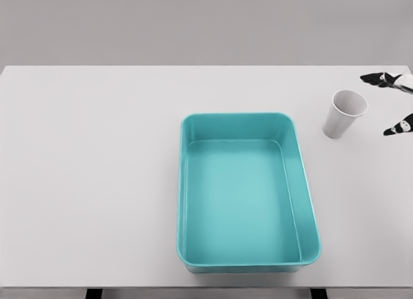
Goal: Put the paper cup into the basket with your right arm
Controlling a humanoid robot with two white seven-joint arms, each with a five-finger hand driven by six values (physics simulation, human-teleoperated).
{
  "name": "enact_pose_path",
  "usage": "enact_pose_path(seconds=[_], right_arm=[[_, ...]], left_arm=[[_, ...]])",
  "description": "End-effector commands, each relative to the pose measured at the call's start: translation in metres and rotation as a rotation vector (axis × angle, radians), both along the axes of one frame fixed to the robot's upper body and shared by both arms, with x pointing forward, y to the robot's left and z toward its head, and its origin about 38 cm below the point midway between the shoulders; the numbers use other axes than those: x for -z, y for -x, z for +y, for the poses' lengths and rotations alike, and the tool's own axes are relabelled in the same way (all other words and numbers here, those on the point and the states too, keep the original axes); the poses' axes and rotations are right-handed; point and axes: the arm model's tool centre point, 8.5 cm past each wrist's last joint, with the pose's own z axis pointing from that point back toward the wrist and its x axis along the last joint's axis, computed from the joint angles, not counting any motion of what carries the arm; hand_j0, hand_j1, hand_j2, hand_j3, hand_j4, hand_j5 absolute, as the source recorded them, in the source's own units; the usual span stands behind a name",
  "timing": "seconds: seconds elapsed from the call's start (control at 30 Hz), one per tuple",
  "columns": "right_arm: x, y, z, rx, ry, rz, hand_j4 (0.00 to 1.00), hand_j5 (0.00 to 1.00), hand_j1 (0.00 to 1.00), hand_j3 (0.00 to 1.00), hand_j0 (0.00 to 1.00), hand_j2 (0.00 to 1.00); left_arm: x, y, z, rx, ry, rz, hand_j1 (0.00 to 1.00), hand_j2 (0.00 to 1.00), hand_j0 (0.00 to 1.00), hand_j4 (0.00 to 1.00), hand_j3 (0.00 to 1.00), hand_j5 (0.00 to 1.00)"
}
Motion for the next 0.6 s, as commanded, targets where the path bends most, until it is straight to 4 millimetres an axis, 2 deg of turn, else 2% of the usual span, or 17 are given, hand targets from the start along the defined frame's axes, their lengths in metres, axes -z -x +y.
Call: enact_pose_path(seconds=[0.0, 0.13, 0.2, 0.27, 0.37, 0.4, 0.57], right_arm=[[0.011, -0.001, -0.017, -0.004, -0.169, -0.032, 1.0, 1.0, 1.0, 1.0, 1.0, 1.0], [0.01, 0.001, -0.045, 0.07, -0.217, -0.072, 1.0, 1.0, 1.0, 1.0, 1.0, 1.0], [0.023, -0.002, -0.043, 0.086, -0.249, -0.059, 1.0, 1.0, 1.0, 1.0, 1.0, 1.0], [0.044, -0.005, -0.043, 0.117, -0.274, -0.03, 1.0, 1.0, 1.0, 1.0, 1.0, 1.0], [0.056, -0.002, -0.053, 0.158, -0.273, -0.007, 1.0, 1.0, 1.0, 1.0, 1.0, 1.0], [0.066, -0.005, -0.048, 0.164, -0.294, 0.003, 1.0, 1.0, 1.0, 1.0, 1.0, 1.0], [0.074, -0.008, -0.047, 0.18, -0.302, 0.013, 1.0, 1.0, 1.0, 1.0, 1.0, 1.0]], left_arm=[[0.0, 0.0, 0.0, 0.0, 0.0, 0.0, 1.0, 1.0, 1.0, 1.0, 1.0, 1.0], [0.0, 0.0, 0.0, 0.001, 0.0, 0.0, 1.0, 1.0, 1.0, 1.0, 1.0, 1.0], [0.0, 0.0, 0.0, 0.001, 0.0, 0.0, 1.0, 1.0, 1.0, 1.0, 1.0, 1.0], [0.0, 0.0, 0.0, 0.0, 0.0, 0.0, 1.0, 1.0, 1.0, 1.0, 1.0, 1.0], [0.0, 0.0, 0.0, 0.0, 0.0, 0.001, 1.0, 1.0, 1.0, 1.0, 1.0, 1.0], [0.0, 0.0, 0.0, 0.0, 0.0, 0.0, 1.0, 1.0, 1.0, 1.0, 1.0, 1.0], [0.0, 0.0, 0.0, 0.001, 0.0, 0.0, 1.0, 1.0, 1.0, 1.0, 1.0, 1.0]])
